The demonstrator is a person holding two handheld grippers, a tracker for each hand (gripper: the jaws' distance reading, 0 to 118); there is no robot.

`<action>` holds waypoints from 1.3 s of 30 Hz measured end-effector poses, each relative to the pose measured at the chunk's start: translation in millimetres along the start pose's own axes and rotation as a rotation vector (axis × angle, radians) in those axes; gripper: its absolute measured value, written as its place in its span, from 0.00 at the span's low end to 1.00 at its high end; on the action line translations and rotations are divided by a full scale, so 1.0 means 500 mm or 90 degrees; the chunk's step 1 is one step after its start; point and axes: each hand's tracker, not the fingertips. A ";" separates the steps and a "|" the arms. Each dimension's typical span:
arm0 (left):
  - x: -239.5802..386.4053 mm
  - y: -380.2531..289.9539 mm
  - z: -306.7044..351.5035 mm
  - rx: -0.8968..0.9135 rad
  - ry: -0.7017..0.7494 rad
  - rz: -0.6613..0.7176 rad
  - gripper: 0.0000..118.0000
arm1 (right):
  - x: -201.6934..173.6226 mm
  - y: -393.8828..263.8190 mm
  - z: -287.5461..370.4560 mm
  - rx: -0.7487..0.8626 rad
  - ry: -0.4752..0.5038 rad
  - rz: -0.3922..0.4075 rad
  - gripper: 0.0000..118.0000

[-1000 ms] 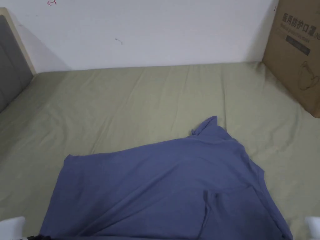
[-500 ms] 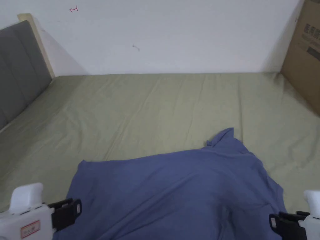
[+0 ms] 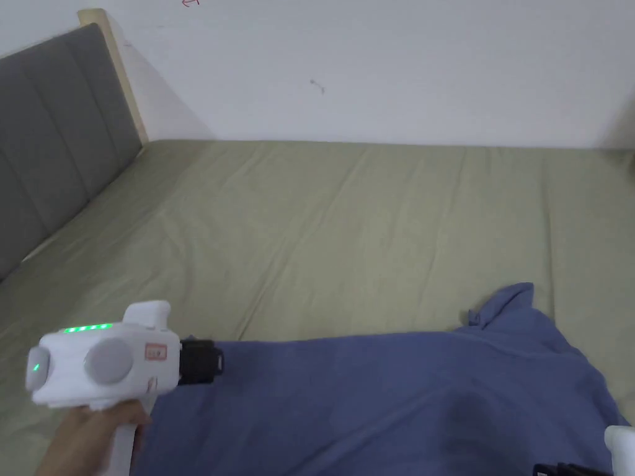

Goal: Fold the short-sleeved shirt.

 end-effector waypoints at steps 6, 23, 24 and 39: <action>-0.024 0.055 -0.171 -0.102 0.017 0.057 0.77 | 0.024 -0.013 -0.029 -0.036 -0.016 -0.020 0.00; -0.008 0.031 -0.075 -0.043 0.010 0.019 0.01 | 0.136 0.080 -0.042 -0.038 -0.033 -0.049 0.00; -0.004 0.031 -0.064 -0.038 0.010 0.016 0.01 | 0.146 0.109 -0.045 -0.039 -0.033 -0.046 0.00; -0.002 0.042 -0.019 -0.014 0.001 -0.006 0.01 | 0.249 0.350 -0.367 -0.208 -0.092 -0.055 0.50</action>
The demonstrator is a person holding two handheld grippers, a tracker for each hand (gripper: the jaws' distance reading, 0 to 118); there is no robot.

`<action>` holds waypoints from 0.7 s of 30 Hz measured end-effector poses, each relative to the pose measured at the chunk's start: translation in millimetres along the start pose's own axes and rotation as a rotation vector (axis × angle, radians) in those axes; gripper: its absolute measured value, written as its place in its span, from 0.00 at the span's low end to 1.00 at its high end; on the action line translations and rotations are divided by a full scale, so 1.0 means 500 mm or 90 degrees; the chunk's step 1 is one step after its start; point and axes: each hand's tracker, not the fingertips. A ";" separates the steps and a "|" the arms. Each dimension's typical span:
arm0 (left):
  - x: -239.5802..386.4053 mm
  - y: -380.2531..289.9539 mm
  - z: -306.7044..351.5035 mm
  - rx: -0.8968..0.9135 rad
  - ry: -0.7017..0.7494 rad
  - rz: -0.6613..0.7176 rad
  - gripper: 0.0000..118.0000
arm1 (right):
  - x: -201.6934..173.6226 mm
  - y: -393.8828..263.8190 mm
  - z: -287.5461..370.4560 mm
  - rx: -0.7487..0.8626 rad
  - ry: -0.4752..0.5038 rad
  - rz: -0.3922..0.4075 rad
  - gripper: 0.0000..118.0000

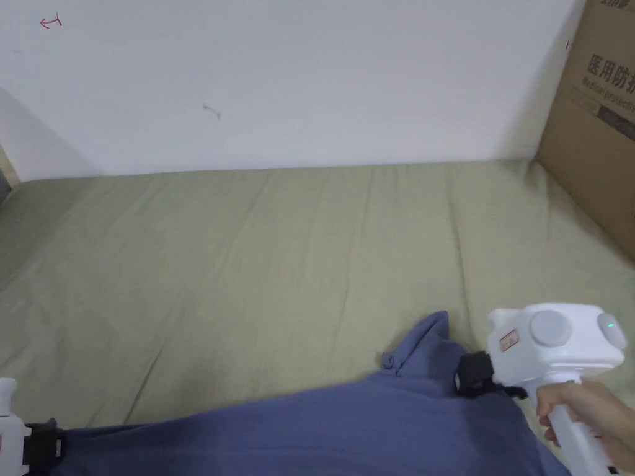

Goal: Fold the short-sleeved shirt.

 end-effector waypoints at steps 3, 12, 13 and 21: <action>-0.002 0.000 -0.002 -0.004 -0.001 0.001 0.01 | -0.051 -0.027 -0.009 0.039 -0.115 0.125 0.48; 0.007 -0.001 0.037 0.007 0.002 -0.003 0.01 | 0.003 -0.020 0.064 0.039 -0.010 0.033 0.00; 0.009 0.002 0.050 0.014 -0.001 -0.003 0.01 | -0.002 -0.026 0.092 0.055 0.018 0.038 0.00; 0.059 0.075 0.226 0.145 -0.005 -0.028 0.01 | 0.002 -0.003 0.386 0.212 0.091 0.008 0.00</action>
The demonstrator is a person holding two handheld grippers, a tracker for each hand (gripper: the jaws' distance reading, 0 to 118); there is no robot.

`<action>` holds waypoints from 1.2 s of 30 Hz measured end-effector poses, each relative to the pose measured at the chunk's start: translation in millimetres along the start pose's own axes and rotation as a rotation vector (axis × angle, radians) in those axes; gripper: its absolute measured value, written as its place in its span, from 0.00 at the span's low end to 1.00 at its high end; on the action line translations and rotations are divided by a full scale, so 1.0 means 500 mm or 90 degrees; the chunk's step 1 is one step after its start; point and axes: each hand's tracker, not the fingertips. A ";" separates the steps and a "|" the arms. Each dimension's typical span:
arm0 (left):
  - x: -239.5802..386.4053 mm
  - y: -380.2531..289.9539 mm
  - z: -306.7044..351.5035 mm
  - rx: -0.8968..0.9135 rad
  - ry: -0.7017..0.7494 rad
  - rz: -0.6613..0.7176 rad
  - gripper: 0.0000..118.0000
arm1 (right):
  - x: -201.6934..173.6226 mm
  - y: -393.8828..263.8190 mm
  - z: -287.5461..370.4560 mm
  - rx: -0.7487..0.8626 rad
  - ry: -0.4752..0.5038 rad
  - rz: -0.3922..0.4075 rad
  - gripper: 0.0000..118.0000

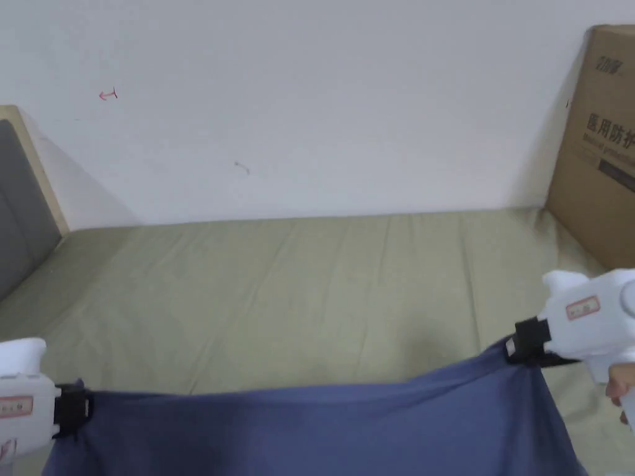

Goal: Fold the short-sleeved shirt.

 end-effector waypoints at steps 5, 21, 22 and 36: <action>0.030 0.129 0.103 0.106 -0.022 0.011 0.01 | -0.042 0.118 0.167 0.115 -0.019 0.040 0.00; 0.200 0.657 0.294 0.309 0.004 -0.051 0.01 | -0.108 0.543 0.476 0.276 -0.078 -0.012 0.00; 0.206 0.678 0.296 0.309 -0.003 -0.046 0.01 | -0.112 0.559 0.487 0.286 -0.079 -0.019 0.00; 0.228 0.672 0.201 0.319 0.032 -0.117 0.01 | -0.157 0.562 0.502 0.305 -0.092 0.016 0.00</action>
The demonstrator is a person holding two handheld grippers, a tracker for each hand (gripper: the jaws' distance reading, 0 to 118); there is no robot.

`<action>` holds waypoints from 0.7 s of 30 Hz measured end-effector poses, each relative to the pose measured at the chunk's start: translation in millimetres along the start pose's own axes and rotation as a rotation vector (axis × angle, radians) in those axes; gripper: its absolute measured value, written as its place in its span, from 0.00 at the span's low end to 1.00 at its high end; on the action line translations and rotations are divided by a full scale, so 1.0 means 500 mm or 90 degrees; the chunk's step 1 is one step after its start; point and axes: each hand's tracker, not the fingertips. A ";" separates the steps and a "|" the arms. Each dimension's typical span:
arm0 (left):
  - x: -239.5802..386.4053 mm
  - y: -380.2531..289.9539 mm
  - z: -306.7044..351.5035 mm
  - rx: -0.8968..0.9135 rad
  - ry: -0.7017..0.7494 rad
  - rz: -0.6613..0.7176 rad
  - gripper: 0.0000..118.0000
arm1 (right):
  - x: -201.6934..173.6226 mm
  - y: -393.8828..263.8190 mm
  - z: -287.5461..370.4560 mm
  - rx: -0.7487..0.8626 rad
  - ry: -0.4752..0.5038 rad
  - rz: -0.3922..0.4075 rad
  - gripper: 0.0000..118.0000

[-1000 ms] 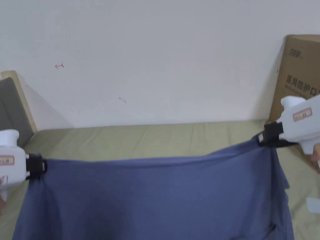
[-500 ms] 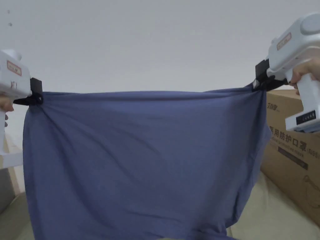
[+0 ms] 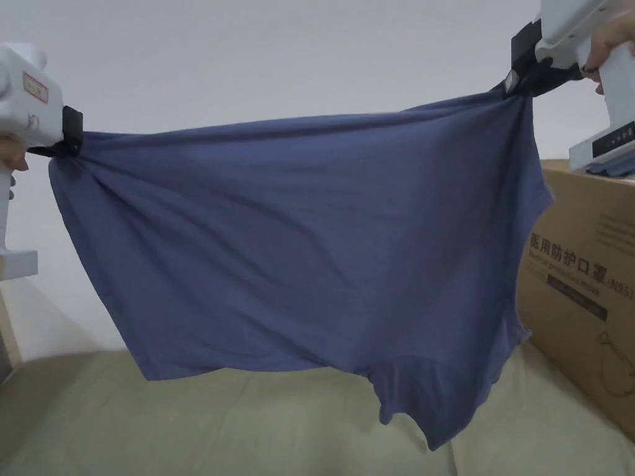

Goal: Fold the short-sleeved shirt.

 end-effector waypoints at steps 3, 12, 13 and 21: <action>0.003 -0.094 -0.051 -0.053 -0.008 0.012 0.01 | 0.009 -0.086 -0.076 -0.067 -0.033 0.020 0.00; 0.043 -0.542 -0.236 -0.222 0.016 0.085 0.01 | 0.101 -0.479 -0.416 -0.261 -0.084 -0.057 0.00; 0.050 -0.599 -0.255 -0.267 0.026 0.077 0.01 | 0.110 -0.536 -0.448 -0.298 -0.086 -0.064 0.00; 0.052 -0.856 -0.277 -0.405 0.013 0.046 0.01 | 0.170 -0.825 -0.529 -0.420 -0.096 -0.101 0.00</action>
